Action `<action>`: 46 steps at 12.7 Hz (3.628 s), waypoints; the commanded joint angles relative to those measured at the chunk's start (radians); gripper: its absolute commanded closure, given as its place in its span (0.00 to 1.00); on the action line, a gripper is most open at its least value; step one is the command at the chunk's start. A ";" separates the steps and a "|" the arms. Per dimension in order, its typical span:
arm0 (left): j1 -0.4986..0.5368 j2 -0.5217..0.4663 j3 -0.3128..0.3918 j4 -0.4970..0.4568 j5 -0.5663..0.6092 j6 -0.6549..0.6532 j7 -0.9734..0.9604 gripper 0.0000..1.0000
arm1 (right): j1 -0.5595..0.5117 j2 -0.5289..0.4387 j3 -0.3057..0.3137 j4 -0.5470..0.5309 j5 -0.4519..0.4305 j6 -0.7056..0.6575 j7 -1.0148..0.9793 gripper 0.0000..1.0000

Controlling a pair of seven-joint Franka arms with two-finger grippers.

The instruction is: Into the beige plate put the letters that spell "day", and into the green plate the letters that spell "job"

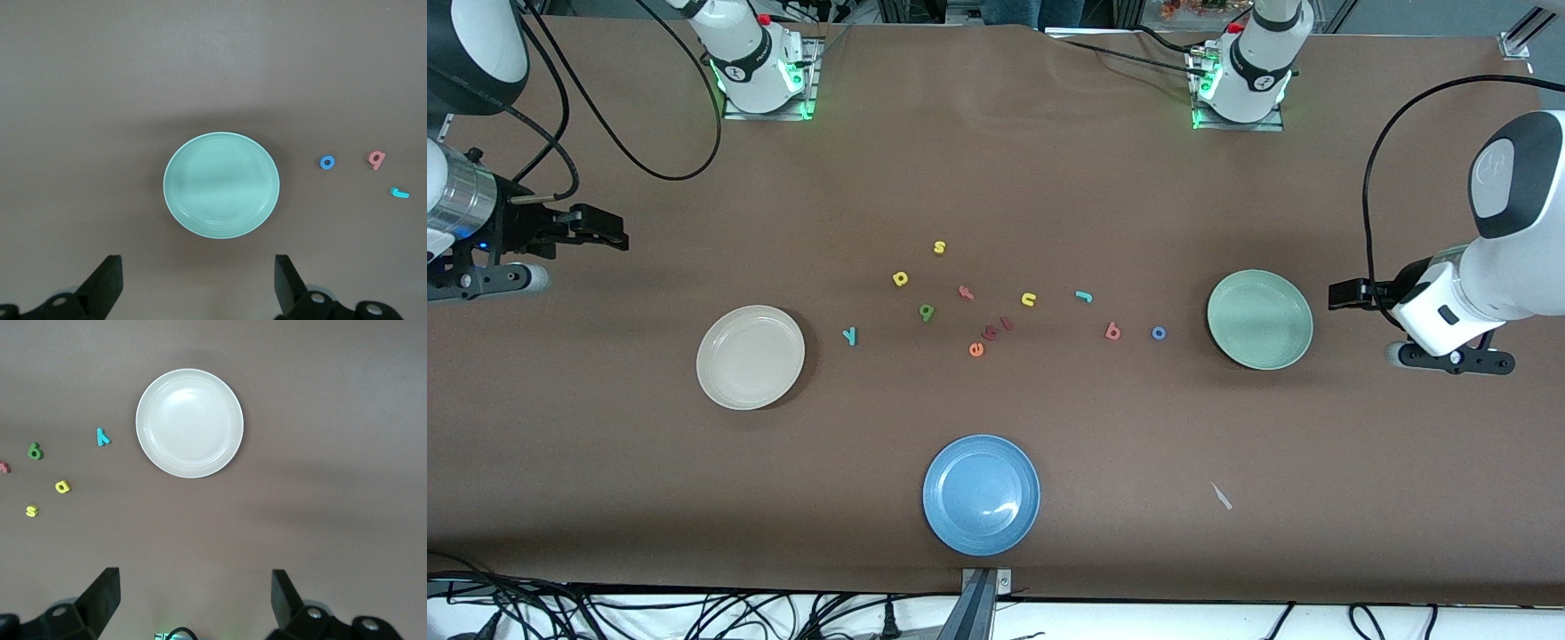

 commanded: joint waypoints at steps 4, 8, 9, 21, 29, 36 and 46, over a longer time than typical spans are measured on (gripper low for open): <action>-0.002 -0.007 0.004 -0.008 -0.032 -0.007 0.021 0.00 | 0.004 0.010 0.006 0.018 0.029 -0.025 -0.001 0.00; -0.002 -0.008 0.003 -0.006 -0.032 -0.013 0.022 0.00 | 0.005 0.002 0.006 0.000 0.029 -0.023 -0.006 0.00; -0.004 -0.007 0.003 -0.006 -0.032 -0.013 0.022 0.00 | 0.005 0.002 0.006 -0.003 0.029 -0.023 -0.006 0.00; -0.001 -0.007 0.003 -0.005 -0.032 -0.013 0.022 0.00 | 0.004 0.002 0.006 -0.038 0.029 -0.002 -0.006 0.00; -0.007 -0.007 0.004 -0.006 -0.032 -0.013 0.016 0.00 | 0.004 0.001 0.006 -0.061 0.029 0.018 -0.006 0.00; -0.001 -0.007 0.003 -0.002 -0.032 -0.013 0.021 0.00 | 0.005 -0.010 0.005 -0.080 0.024 0.029 0.006 0.00; -0.004 -0.007 0.003 -0.005 -0.032 -0.018 0.019 0.00 | 0.004 -0.044 0.002 -0.081 0.018 0.043 0.008 0.00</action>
